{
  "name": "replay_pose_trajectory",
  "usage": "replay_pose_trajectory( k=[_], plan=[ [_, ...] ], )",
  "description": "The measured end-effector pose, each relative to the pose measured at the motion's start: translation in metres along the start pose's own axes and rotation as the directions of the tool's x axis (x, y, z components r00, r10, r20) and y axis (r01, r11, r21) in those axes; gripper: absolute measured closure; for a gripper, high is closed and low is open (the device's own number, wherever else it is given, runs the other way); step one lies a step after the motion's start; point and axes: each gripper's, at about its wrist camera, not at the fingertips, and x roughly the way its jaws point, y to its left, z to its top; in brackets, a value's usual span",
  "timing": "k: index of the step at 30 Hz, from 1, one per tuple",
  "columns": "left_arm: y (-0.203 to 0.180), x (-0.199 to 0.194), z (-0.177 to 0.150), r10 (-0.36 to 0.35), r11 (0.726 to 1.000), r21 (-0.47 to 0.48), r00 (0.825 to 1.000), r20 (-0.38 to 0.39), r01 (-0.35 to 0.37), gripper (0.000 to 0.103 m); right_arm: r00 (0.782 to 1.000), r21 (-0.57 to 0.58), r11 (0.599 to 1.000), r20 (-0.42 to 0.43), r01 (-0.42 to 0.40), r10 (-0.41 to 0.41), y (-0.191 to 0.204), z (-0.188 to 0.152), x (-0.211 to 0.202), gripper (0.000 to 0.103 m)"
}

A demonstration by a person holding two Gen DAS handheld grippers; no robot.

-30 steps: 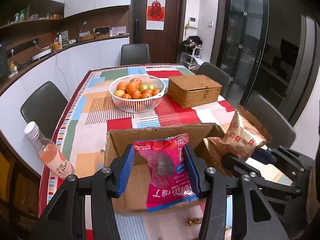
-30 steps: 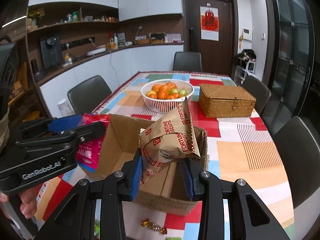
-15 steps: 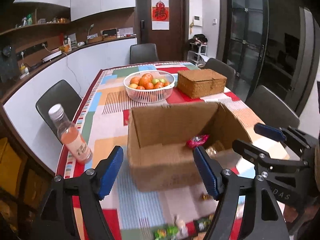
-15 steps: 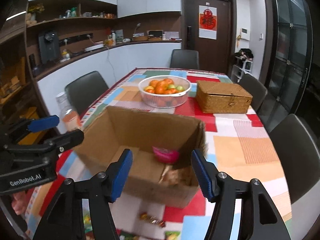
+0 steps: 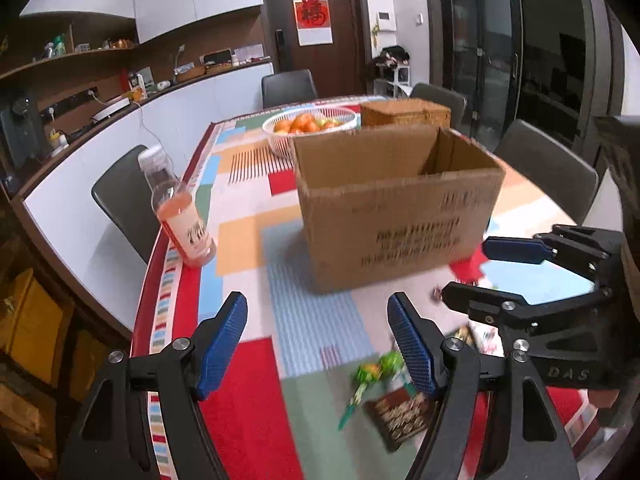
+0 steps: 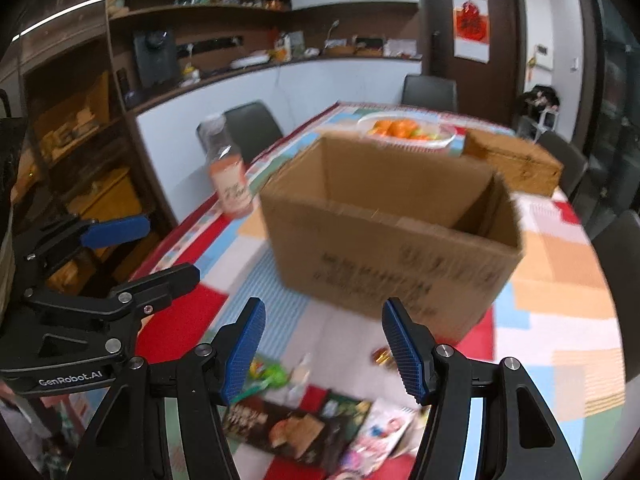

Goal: Organize snacks
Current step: 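Grasp the green lollipop with left gripper while right gripper grasps the white candy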

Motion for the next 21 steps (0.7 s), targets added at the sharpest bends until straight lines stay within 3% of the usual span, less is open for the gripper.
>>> replay_pose_trajectory(
  k=[5,8,13,21],
  plan=[
    [0.001,0.013,-0.029,-0.019,0.999,0.040,0.999,-0.049,0.021,0.034,0.997,-0.016,1.000,-0.083,-0.004,0.002,0.009,-0.020,0.025,0.042],
    [0.000,0.025,-0.041,-0.050,0.997,0.046,0.995,-0.082,0.054,0.036,0.991,-0.025,1.000,-0.133,0.006,-0.010,0.011,-0.030,0.038,0.048],
    [-0.006,0.050,-0.055,-0.104,0.992,0.049,0.983,-0.153,0.113,0.042,0.979,-0.037,0.999,-0.201,0.011,-0.018,0.009,-0.043,0.055,0.053],
    [-0.007,0.080,-0.064,-0.186,0.982,-0.004,0.961,-0.206,0.190,0.049,0.956,-0.003,1.000,-0.293,-0.008,0.006,0.004,-0.051,0.087,0.064]
  ],
)
